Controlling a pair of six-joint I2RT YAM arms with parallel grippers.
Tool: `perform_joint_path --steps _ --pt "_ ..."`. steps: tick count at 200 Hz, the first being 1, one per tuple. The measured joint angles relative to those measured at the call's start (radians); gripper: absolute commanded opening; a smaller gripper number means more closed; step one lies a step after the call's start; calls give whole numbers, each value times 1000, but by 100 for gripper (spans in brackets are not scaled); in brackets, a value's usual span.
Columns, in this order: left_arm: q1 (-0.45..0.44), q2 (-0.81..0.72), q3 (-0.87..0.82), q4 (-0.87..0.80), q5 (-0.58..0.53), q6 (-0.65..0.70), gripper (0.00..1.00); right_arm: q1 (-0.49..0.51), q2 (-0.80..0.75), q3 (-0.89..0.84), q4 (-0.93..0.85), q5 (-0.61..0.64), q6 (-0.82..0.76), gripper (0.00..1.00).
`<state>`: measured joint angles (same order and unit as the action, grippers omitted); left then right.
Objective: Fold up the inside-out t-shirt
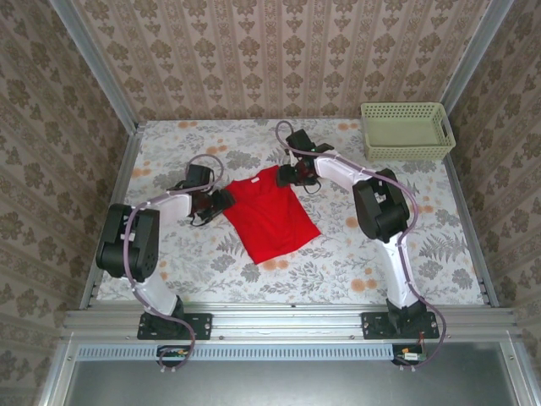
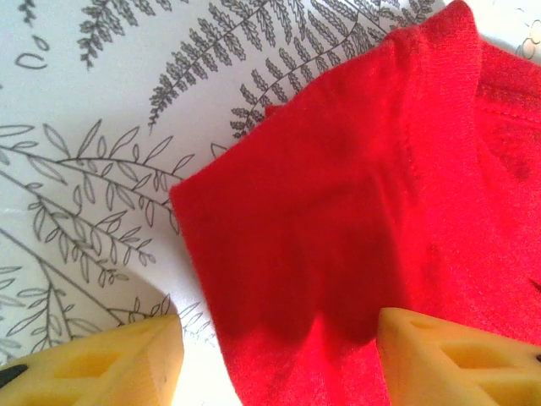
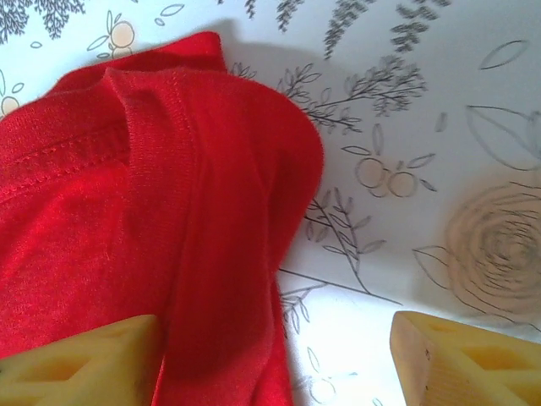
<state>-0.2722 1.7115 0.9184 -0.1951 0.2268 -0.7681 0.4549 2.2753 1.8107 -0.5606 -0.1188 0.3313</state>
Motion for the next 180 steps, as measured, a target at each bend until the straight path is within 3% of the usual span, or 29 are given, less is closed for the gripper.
perform_joint_path --steps 47,98,136,180 --pt "11 67 92 -106 12 0 56 3 89 128 -58 -49 -6 63" --pt "12 119 163 -197 13 0 47 18 110 152 -69 -47 0 34" --pt "14 115 156 -195 11 1 34 21 80 78 -14 -57 28 18" --pt "19 72 80 -80 29 0 37 34 -33 -129 109 -78 90 14"
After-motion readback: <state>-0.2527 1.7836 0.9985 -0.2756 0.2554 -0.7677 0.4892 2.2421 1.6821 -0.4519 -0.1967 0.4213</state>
